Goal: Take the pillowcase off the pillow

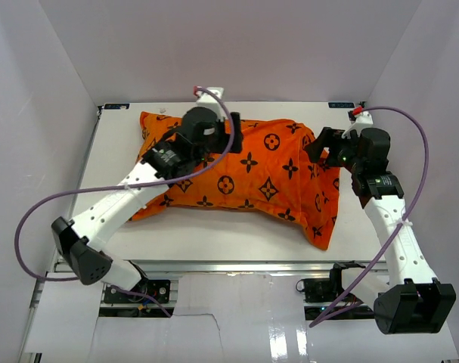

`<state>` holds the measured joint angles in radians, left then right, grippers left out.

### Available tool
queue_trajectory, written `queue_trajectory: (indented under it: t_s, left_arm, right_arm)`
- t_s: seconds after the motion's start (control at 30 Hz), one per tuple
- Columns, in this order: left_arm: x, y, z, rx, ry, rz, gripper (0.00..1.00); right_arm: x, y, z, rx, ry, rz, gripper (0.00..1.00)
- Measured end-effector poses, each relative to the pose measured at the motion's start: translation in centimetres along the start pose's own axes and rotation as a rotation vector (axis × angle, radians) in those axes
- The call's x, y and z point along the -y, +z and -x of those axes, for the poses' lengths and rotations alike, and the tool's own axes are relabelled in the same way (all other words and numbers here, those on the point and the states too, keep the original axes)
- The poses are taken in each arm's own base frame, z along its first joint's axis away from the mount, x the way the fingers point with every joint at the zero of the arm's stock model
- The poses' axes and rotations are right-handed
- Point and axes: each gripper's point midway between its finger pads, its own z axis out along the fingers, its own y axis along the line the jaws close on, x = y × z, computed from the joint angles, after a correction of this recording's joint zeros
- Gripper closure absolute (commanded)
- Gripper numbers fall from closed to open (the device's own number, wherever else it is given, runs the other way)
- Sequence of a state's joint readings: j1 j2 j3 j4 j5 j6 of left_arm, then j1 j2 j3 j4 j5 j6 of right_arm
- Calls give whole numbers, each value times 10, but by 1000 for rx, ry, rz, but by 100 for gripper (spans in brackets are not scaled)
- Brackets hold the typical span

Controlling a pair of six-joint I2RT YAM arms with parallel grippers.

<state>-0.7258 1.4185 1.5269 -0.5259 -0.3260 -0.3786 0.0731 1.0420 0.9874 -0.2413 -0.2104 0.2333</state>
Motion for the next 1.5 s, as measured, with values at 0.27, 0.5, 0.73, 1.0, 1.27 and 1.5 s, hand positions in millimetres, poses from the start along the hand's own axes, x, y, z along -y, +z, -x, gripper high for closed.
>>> queue_trajectory:
  t_s: [0.27, 0.5, 0.73, 1.0, 1.27, 1.5]
  left_arm:
    - [52, 58, -91, -218, 176, -10, 4]
    - [32, 85, -134, -299, 230, 106, 59]
    - [27, 76, -129, -277, 206, 124, 100]
    - [18, 69, -130, -267, 208, 154, 100]
    - [-21, 53, -115, -250, 174, 232, 100]
    - [-25, 54, -122, -277, 179, 224, 71]
  right_arm:
    - [12, -10, -12, -42, 17, -72, 10]
    - [13, -23, -3, -7, 6, -100, 10]
    - [1, -23, 2, 22, 11, -32, 8]
    - [0, -5, -35, -36, 69, 34, 0]
    - [12, 6, -90, -105, 123, 29, 16]
    - [-16, 19, -130, -142, 161, 169, 28]
